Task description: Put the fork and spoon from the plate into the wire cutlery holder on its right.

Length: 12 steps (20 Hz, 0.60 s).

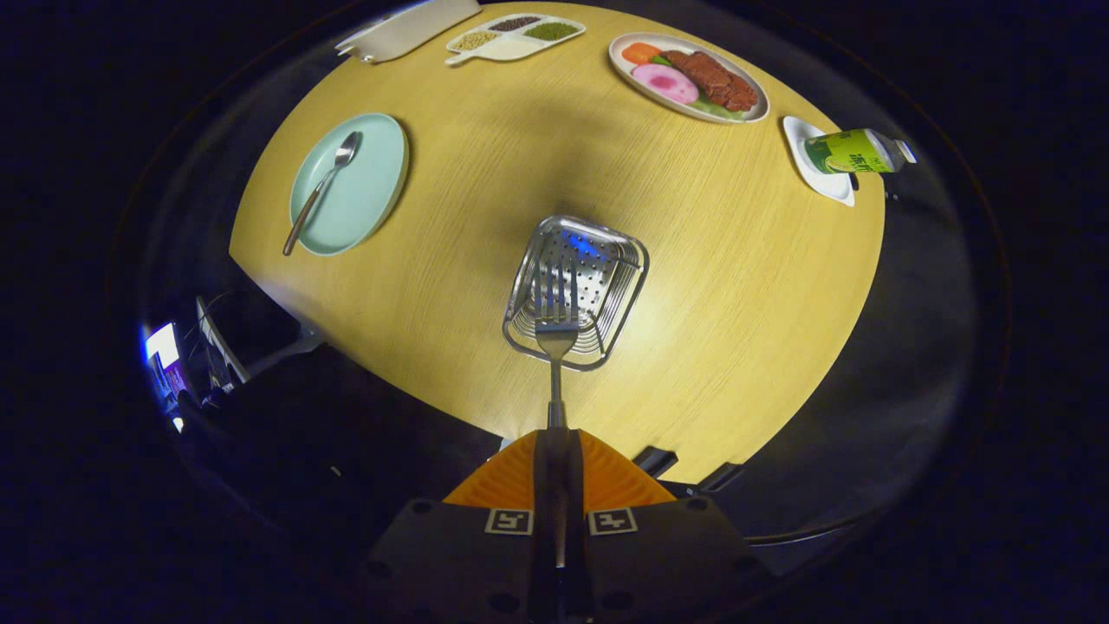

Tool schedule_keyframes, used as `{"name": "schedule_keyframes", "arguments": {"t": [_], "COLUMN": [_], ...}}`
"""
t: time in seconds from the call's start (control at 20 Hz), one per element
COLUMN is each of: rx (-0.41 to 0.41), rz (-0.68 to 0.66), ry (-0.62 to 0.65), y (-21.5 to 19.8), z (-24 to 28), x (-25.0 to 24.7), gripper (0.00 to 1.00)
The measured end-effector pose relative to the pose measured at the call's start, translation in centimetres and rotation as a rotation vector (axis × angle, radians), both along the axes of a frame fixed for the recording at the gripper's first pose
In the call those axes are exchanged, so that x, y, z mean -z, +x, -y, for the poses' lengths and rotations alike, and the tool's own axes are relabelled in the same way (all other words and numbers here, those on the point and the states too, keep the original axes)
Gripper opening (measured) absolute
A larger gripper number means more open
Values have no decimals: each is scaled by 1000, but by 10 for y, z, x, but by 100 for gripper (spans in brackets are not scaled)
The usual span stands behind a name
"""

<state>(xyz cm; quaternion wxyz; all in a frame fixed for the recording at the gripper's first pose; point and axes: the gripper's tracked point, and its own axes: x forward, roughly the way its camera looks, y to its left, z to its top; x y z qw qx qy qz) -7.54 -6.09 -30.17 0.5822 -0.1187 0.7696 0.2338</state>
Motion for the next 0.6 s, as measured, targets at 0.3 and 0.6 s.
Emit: {"name": "schedule_keyframes", "arguments": {"t": [0.3, 0.6], "rx": [-89, -104], "rz": [-153, -168], "ry": [-153, -175], "y": [12, 18], "z": [4, -1], "x": [26, 38], "gripper": [8, 15]}}
